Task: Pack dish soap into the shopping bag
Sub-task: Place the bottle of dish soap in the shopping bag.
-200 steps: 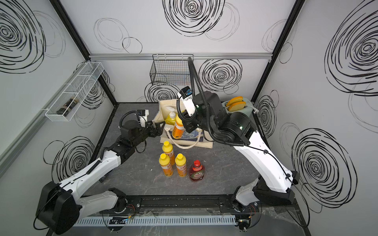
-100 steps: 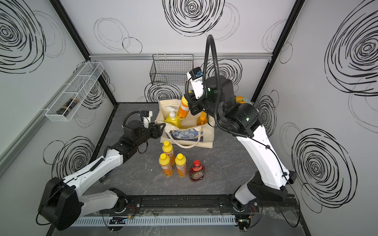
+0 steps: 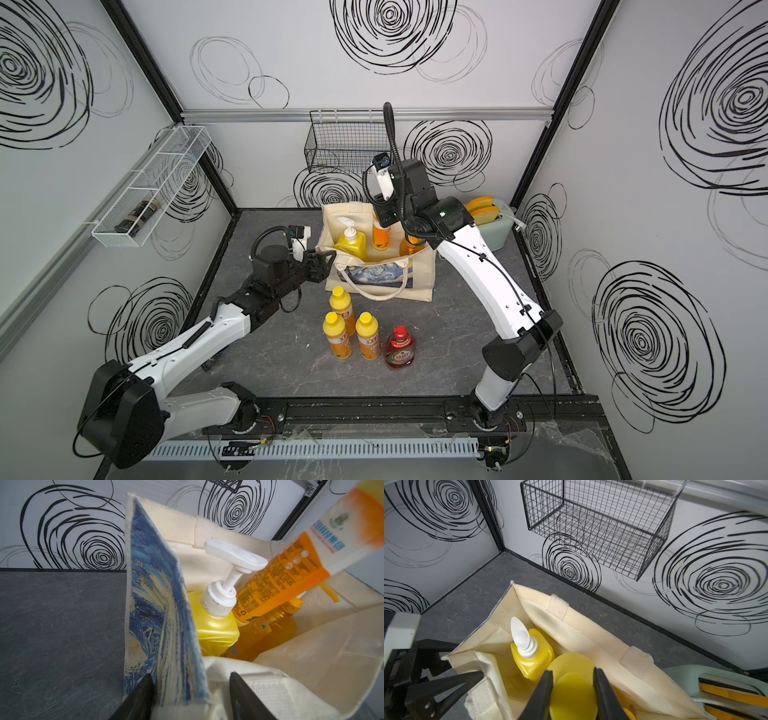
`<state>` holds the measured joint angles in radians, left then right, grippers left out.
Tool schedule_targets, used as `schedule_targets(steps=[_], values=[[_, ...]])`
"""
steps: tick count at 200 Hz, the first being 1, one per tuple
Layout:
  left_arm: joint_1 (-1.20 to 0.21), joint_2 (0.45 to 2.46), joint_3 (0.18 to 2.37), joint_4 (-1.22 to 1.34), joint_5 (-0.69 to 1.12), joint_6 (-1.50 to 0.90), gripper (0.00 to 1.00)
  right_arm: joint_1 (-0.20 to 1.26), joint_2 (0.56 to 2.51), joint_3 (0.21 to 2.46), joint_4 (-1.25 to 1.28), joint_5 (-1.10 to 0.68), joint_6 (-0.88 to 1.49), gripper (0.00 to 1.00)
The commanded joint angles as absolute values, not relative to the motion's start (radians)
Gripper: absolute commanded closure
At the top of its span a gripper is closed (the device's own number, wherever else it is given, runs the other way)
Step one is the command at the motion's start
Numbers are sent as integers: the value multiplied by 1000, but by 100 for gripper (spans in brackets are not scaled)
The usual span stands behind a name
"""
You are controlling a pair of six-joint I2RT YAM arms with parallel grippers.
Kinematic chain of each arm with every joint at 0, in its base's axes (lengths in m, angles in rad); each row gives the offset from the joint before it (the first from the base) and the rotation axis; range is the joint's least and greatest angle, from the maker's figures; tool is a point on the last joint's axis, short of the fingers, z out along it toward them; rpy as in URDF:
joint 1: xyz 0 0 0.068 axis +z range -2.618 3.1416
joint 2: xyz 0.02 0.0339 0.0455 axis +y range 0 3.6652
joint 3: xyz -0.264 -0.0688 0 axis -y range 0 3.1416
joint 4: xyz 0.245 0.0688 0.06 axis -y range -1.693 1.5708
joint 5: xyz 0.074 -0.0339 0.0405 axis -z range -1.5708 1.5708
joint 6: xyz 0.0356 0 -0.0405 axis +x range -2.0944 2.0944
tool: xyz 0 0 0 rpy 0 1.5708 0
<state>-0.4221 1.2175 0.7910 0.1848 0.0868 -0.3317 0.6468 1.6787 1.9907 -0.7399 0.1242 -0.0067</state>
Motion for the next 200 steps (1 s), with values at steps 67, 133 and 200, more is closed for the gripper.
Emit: schedule_targets(steps=[67, 133, 200], values=[[-437, 1174, 792, 214, 79, -315, 39, 632, 1695, 1838, -389, 100, -34, 100], [-441, 1167, 790, 216, 80, -312, 39, 605, 1761, 1781, -336, 67, -13, 100], [-445, 1164, 791, 215, 80, -310, 39, 601, 1796, 1697, -309, 38, 2, 100]])
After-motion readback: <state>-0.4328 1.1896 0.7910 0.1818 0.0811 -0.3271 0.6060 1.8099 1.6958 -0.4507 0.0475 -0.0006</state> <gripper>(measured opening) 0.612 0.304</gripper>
